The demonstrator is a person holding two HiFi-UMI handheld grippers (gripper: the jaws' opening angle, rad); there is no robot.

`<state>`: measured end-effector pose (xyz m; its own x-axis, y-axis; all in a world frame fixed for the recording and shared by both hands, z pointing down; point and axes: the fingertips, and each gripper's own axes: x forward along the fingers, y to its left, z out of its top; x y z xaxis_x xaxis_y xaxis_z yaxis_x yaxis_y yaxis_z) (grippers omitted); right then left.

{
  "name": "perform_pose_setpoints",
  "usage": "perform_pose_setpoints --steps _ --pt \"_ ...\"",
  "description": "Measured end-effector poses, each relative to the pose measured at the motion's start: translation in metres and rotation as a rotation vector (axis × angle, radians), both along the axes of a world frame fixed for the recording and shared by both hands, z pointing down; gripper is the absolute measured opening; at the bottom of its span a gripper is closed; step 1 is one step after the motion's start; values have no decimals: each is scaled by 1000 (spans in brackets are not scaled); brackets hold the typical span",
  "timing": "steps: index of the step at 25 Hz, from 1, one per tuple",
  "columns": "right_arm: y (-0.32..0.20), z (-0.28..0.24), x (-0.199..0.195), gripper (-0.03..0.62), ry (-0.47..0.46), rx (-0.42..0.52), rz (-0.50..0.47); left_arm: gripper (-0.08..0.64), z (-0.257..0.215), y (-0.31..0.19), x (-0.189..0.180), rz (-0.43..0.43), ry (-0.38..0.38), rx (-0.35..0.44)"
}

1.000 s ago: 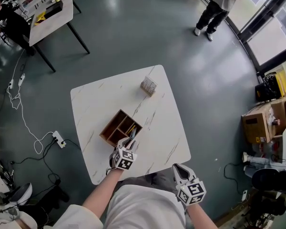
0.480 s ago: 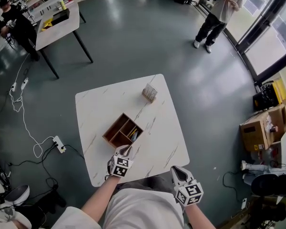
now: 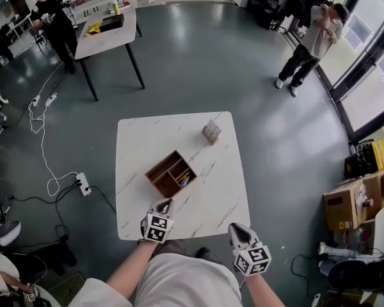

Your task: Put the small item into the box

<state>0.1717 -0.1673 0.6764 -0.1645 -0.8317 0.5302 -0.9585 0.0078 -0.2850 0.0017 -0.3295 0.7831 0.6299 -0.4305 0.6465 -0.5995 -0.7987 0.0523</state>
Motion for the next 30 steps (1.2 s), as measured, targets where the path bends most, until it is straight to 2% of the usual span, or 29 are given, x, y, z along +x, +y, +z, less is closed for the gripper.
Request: perform_pose_setpoints --steps 5,8,12,21,27,30 --pt "24 -3 1 38 7 14 -81 14 -18 42 -11 -80 55 -13" --pt "38 -3 5 38 4 20 -99 14 -24 67 -14 -96 62 -4" --pt "64 -4 8 38 2 28 -120 14 -30 104 -20 -145 90 -40" --pt "132 7 7 38 -31 23 -182 14 -48 189 -43 -235 94 -8" --pt "149 6 5 38 -47 43 -217 14 -69 248 -54 -217 125 -51" --pt "152 4 0 38 -48 54 -231 14 -75 266 -67 -240 155 -78"
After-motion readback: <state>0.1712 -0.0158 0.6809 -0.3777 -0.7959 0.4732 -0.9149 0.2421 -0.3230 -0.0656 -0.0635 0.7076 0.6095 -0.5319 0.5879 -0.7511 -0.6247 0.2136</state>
